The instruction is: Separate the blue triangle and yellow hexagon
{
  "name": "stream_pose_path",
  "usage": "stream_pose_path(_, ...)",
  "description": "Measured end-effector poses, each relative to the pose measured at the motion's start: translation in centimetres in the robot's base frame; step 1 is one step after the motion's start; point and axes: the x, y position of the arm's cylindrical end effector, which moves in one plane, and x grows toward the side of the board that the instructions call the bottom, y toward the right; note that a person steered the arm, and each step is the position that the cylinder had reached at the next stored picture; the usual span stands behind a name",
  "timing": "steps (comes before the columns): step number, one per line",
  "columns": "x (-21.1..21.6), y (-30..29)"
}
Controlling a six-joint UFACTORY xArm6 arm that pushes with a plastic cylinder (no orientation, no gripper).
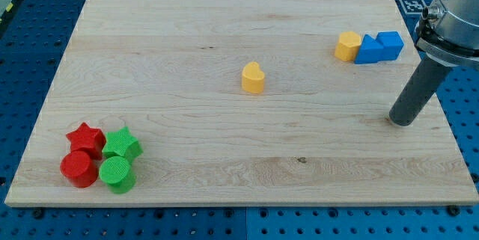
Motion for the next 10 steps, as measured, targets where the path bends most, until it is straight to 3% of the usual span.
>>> stream_pose_path(2,1.0,5.5)
stream_pose_path(5,-10.8,6.5)
stream_pose_path(8,-7.3,5.4)
stream_pose_path(10,-7.2,5.4)
